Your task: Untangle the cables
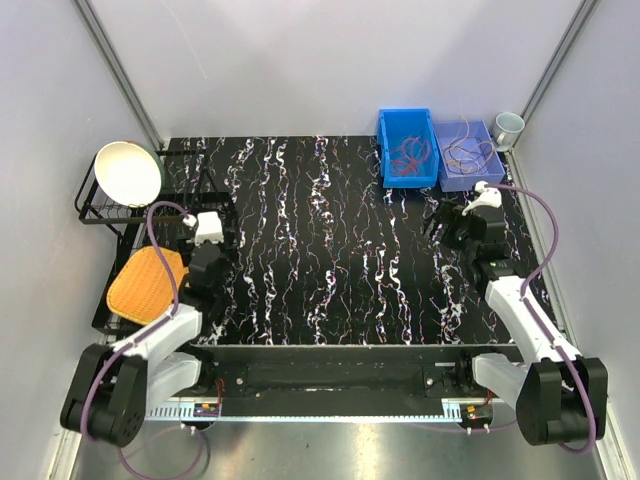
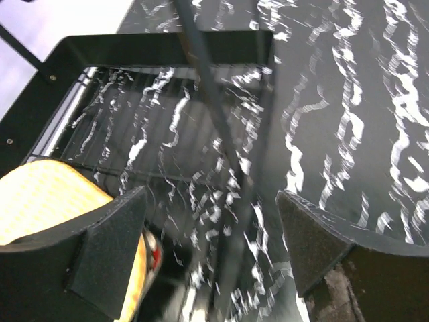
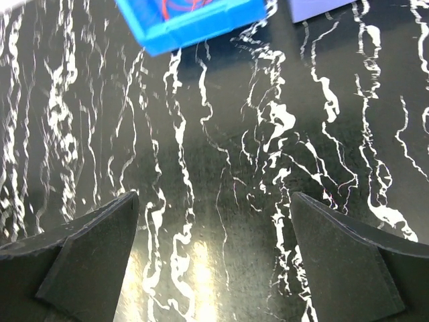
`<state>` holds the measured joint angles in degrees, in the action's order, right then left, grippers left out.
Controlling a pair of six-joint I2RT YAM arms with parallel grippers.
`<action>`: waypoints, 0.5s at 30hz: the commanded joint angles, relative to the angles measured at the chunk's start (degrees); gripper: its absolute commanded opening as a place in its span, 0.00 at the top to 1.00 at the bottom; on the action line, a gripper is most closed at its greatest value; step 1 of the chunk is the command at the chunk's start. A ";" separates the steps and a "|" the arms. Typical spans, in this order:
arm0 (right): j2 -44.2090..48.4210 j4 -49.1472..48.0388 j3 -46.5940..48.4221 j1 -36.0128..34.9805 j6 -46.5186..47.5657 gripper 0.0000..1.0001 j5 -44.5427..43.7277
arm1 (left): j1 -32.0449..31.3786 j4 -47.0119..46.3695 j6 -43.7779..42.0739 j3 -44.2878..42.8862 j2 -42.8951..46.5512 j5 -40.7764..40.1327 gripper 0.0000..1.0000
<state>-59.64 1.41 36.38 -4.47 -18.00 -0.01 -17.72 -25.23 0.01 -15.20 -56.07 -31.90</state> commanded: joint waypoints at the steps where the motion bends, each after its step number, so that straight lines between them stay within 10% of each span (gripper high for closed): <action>1: 0.92 -4.66 -1.75 0.08 8.58 0.00 3.79 | 6.61 -20.43 -0.19 1.13 -5.62 5.78 0.19; 15: 5.23 -32.94 -19.76 -0.01 15.36 0.00 -3.85 | 14.02 -34.96 -1.33 1.57 -21.35 24.25 0.25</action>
<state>-54.92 -18.92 18.35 -4.47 -5.10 -0.12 -5.08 -53.54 -1.06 -14.63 -75.33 -13.91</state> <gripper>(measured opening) 0.994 0.756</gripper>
